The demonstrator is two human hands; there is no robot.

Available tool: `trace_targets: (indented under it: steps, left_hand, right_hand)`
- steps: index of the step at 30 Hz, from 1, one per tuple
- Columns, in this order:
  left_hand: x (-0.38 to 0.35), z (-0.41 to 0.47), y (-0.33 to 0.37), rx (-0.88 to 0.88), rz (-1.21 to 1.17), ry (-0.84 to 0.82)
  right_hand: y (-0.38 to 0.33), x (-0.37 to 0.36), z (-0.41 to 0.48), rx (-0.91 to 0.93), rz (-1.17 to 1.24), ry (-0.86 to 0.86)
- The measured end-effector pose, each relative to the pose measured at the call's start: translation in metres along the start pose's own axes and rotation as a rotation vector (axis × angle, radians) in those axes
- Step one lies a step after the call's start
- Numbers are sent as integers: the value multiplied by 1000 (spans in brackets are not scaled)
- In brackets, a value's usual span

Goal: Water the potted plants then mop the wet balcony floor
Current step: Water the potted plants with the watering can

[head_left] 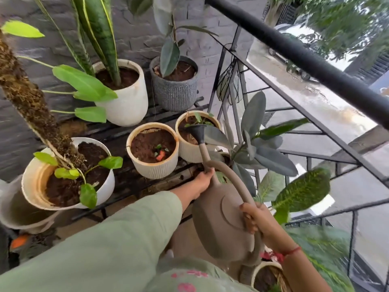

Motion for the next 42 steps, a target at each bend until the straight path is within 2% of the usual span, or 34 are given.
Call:
trace_targets:
  steps: [6, 12, 20, 26, 31, 38, 42]
  left_hand:
    - [38, 62, 32, -94, 155, 83]
    - [69, 105, 60, -117, 271, 151]
    - [97, 140, 83, 34, 390, 154]
    - [101, 150, 112, 31, 470, 137]
    - [108, 161, 117, 63, 442, 105]
    - [118, 167, 122, 135, 422, 103]
    - [119, 169, 125, 191, 420, 39]
  right_hand:
    - [-50, -23, 52, -78, 47, 12]
    - [-92, -44, 87, -116, 35, -15]
    - [-121, -70, 119, -136, -71, -11]
    - [-146, -70, 135, -53, 4, -80]
    - [-134, -69, 133, 68, 67, -162]
    - [-117, -74, 122, 136, 62, 106]
    - [-137, -73, 130, 145, -4, 165]
Point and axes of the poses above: each hand's wrist, its own z-axis towards the middle knuckle, its own x-axis out of the back of the hand, y = z × x, the point moved 4 cm from there along z, towards the middle knuckle, and after that the axes turned 4 degrees about -z, right-handed, at the moved point
